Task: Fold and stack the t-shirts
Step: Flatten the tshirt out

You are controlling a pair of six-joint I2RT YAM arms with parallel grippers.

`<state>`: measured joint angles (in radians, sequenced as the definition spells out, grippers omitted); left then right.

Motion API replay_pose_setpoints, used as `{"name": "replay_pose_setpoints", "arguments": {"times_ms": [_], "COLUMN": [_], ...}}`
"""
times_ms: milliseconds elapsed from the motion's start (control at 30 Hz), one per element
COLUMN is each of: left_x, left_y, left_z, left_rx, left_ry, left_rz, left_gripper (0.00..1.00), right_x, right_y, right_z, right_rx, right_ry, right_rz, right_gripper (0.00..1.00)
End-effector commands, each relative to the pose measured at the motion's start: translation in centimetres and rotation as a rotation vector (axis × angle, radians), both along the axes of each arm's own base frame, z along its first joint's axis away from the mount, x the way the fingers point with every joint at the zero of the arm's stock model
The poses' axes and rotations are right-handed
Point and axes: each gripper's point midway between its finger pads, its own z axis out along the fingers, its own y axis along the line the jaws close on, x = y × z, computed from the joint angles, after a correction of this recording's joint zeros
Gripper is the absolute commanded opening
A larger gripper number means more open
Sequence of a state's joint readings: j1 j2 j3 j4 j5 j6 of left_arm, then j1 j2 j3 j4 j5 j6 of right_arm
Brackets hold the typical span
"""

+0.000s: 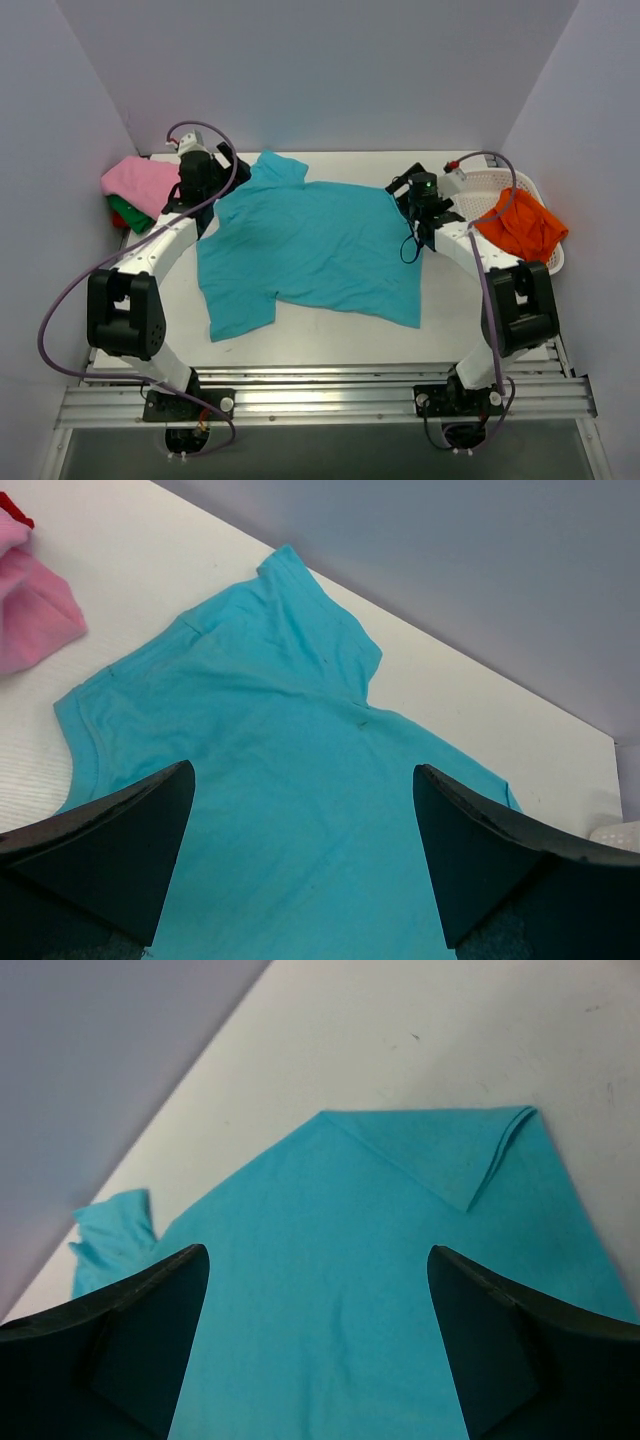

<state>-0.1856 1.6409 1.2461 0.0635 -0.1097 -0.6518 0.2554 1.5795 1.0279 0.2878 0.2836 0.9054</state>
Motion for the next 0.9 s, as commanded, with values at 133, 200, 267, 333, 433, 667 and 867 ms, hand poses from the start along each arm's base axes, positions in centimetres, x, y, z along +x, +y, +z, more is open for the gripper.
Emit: {"name": "replay_pose_setpoints", "arguments": {"times_ms": [133, 200, 267, 333, 433, 667, 867], "left_x": [0.2, 0.1, 0.2, 0.3, 0.3, 0.3, 0.4], "left_y": [1.7, 1.7, 1.6, 1.5, 1.5, 1.5, 1.5], "left_z": [1.0, 1.0, 0.8, 0.8, 0.4, 0.1, 0.0], "left_rx": [-0.033, -0.036, -0.037, -0.040, -0.039, -0.036, -0.037], "left_ry": [-0.048, -0.051, -0.049, -0.050, -0.046, -0.043, -0.043], "left_rz": [0.003, 0.002, -0.002, -0.006, -0.010, -0.009, -0.012], "left_gripper": [1.00, 0.99, 1.00, 0.99, 1.00, 0.99, 0.99], "right_x": [3.2, 3.4, 3.7, 3.9, 4.0, 4.3, 4.3], "right_y": [-0.2, -0.1, -0.1, -0.2, -0.4, -1.9, -2.7], "right_z": [-6.6, -8.1, -8.9, -9.4, -10.2, -11.4, -11.7], "right_rx": [-0.038, -0.037, -0.034, -0.033, -0.035, -0.032, -0.033], "right_ry": [0.147, 0.178, 0.190, 0.199, 0.211, 0.231, 0.235], "right_rz": [-0.014, -0.012, -0.016, -0.020, -0.025, -0.047, -0.056], "right_gripper": [0.85, 0.85, 0.84, 0.84, 0.84, 0.83, 0.83]}}
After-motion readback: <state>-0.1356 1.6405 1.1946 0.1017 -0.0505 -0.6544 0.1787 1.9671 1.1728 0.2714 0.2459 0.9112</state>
